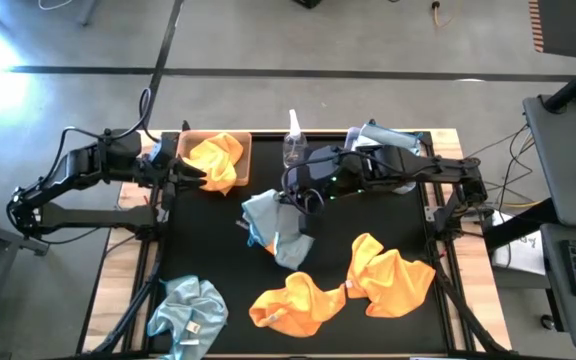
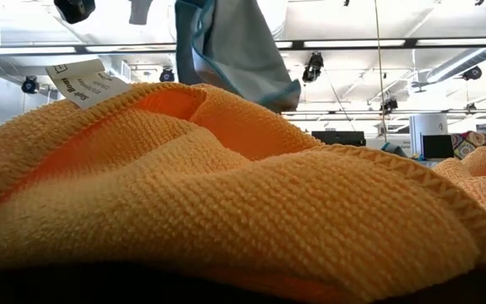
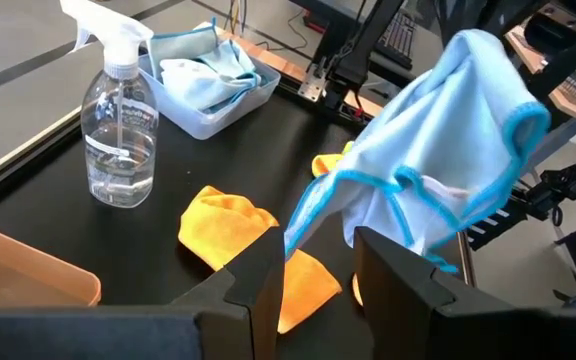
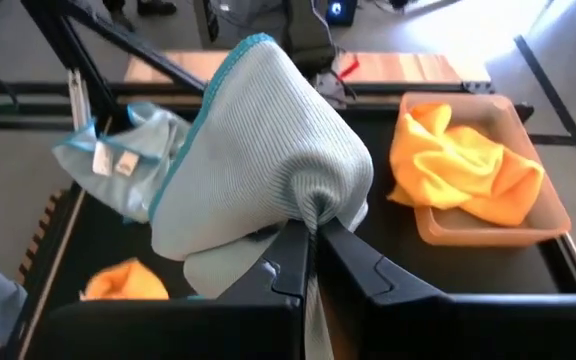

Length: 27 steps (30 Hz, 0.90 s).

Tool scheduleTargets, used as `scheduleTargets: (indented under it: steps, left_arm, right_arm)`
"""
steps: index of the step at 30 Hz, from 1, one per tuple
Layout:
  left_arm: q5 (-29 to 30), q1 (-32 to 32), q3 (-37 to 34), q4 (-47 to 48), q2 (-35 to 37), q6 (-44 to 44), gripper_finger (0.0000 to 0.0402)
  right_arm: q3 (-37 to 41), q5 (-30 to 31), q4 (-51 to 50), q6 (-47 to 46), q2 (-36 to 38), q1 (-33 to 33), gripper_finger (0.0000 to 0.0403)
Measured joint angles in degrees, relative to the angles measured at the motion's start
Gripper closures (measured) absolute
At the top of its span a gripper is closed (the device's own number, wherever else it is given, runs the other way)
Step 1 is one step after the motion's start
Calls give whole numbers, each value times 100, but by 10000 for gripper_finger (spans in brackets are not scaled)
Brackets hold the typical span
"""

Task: Sort microfiber towel by color & place in baskets
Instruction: Put the blue towel into the transparent bin

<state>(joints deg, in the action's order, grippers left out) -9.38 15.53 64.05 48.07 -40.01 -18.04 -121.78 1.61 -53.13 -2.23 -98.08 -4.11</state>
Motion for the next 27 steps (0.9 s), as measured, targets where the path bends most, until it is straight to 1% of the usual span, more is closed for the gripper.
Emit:
scheduleTargets:
  steps: [2,5,7,10,14,18,25,27]
  left_arm:
    - [1,0,0,0,2,-1,294]
    - [1,0,0,0,-2,-2,294]
    - [1,0,0,0,-2,-2,294]
    - [20,0,0,-2,-2,-2,294]
    - [257,0,0,-2,-2,12,294]
    - [294,0,0,-5,-2,94,294]
    - [306,0,0,-191,-2,103,294]
    - [422,0,-2,-307,-2,103,294]
  right_arm:
    - [0,21,-247,76,58,12,392]
    - [0,366,-567,137,148,15,392]
    - [4,489,-714,141,206,47,392]
    - [9,498,-818,168,286,130,392]
    - [11,494,-943,304,401,305,392]
    - [13,493,-1080,349,498,554,392]
    - [17,431,-1650,381,851,1007,392]
    - [17,402,-1770,457,959,1102,392]
